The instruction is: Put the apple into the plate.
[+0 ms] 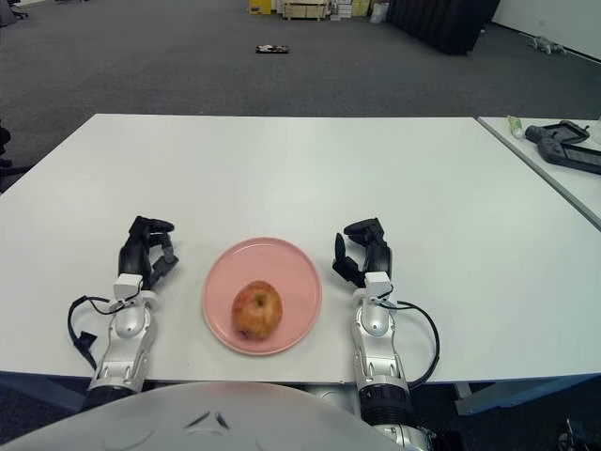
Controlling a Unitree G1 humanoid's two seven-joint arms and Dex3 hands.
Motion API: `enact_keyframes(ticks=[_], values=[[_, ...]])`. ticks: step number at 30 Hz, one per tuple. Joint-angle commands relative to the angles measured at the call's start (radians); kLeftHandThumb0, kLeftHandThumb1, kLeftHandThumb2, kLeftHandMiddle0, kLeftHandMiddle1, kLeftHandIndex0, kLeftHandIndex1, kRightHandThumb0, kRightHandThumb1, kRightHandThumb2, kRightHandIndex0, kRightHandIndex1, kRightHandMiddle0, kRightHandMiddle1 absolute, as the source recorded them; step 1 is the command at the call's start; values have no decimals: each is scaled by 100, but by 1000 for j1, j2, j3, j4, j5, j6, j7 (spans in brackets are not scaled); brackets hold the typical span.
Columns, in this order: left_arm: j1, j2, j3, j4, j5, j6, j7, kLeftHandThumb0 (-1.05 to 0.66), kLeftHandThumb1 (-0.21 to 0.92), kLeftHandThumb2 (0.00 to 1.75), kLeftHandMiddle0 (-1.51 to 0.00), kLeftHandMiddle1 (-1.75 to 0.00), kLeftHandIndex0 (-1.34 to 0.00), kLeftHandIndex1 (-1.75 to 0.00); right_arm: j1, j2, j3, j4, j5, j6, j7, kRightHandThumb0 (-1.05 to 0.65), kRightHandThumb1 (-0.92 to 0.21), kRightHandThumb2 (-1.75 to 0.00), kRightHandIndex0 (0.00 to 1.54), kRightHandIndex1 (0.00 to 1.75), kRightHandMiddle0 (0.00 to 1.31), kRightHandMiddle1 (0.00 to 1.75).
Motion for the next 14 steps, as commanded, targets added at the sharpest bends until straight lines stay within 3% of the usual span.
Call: enact_keyframes(ticks=[1, 14], values=[[39, 17, -2, 26, -35, 81, -56, -37, 75, 77, -51, -145, -29, -175, 10, 8, 0, 30, 3, 36, -4, -38, -66, -89, 59, 131, 35, 175], [36, 55, -20, -9, -117, 230, -204, -35, 89, 58, -42, -140, -21, -175, 12, 4, 5, 27, 0, 35, -3, -38, -66, -89, 60, 132, 35, 175]])
